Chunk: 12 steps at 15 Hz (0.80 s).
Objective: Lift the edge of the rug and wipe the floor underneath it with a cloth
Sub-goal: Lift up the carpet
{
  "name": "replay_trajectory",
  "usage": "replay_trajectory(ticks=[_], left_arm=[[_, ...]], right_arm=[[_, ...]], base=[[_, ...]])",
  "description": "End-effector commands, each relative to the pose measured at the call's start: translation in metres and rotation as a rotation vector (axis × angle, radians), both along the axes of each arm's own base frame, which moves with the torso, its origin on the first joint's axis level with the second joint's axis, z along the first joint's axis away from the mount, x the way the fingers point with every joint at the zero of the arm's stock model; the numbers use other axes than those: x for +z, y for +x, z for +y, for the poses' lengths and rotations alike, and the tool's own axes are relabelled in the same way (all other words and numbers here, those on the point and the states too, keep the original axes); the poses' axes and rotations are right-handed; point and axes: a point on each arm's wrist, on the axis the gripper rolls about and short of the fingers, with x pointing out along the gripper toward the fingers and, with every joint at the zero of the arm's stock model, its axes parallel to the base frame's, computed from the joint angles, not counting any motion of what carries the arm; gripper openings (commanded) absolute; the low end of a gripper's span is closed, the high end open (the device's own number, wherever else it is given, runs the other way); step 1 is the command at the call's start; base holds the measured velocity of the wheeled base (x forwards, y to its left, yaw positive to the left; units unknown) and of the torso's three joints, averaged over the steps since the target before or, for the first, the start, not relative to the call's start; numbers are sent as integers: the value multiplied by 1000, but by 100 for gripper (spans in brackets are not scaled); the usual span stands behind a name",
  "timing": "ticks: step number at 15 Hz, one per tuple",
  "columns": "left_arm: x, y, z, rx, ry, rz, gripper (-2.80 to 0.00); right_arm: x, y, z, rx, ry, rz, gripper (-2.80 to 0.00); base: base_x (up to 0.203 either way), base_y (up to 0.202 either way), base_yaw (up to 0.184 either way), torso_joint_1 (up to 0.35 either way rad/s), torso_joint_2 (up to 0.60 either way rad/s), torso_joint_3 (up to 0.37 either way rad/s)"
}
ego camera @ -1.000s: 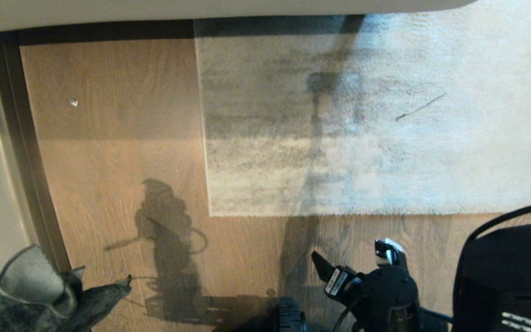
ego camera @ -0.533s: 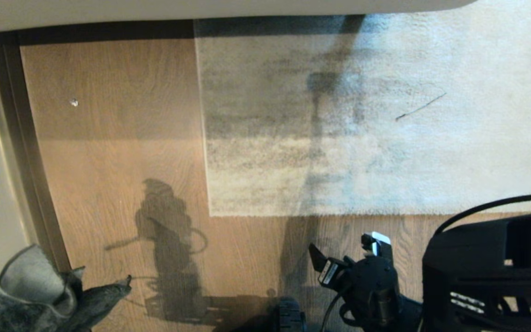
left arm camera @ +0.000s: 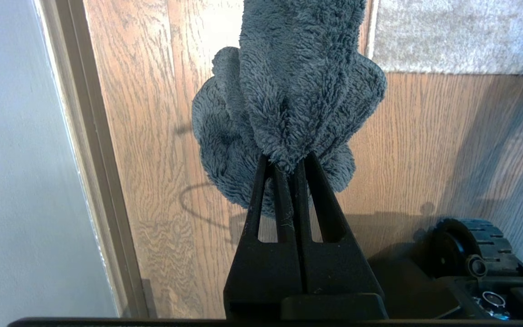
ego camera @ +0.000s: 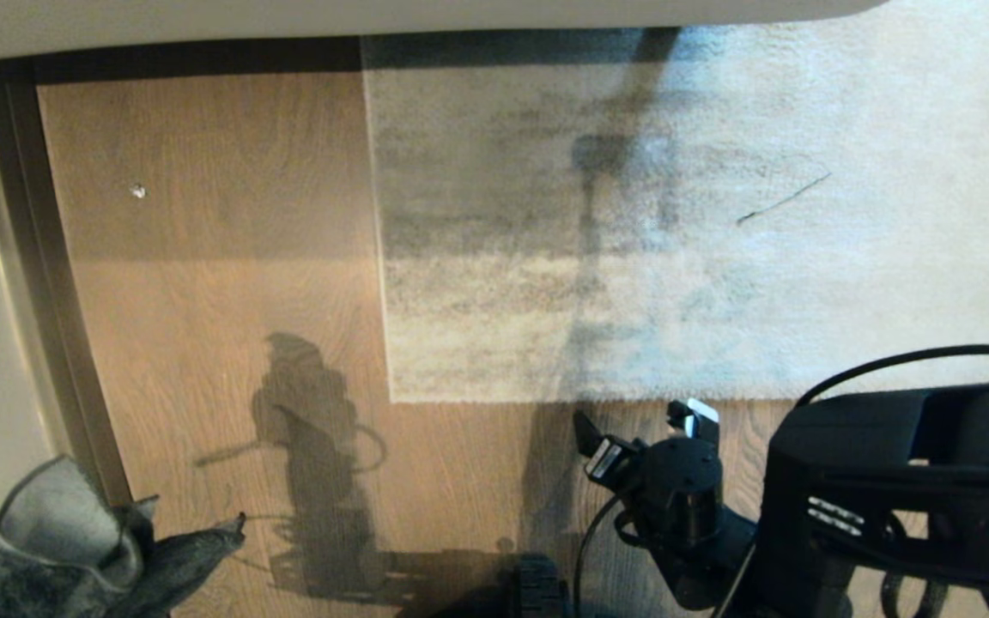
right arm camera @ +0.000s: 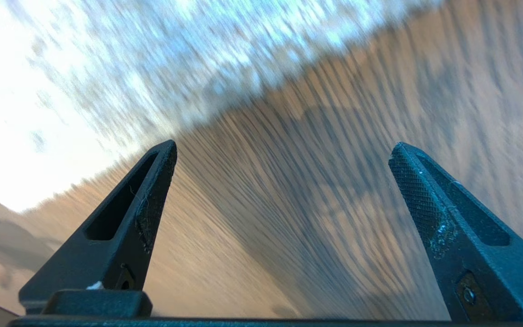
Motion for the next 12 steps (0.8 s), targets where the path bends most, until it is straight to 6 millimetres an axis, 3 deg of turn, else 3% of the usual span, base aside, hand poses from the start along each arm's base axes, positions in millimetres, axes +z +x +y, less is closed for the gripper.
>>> replay_trajectory(ticks=[1, 12], left_arm=[[0, 0, 0, 1, -1, 0, -280], [0, 0, 0, 1, -1, 0, -280]], right_arm=[[7, 7, 3, -10, 50, -52, 0], [22, 31, 25, -10, 140, -151, 0]], base=[[0, 0, 0, 0, 0, 0], [0, 0, 0, 0, 0, 0]])
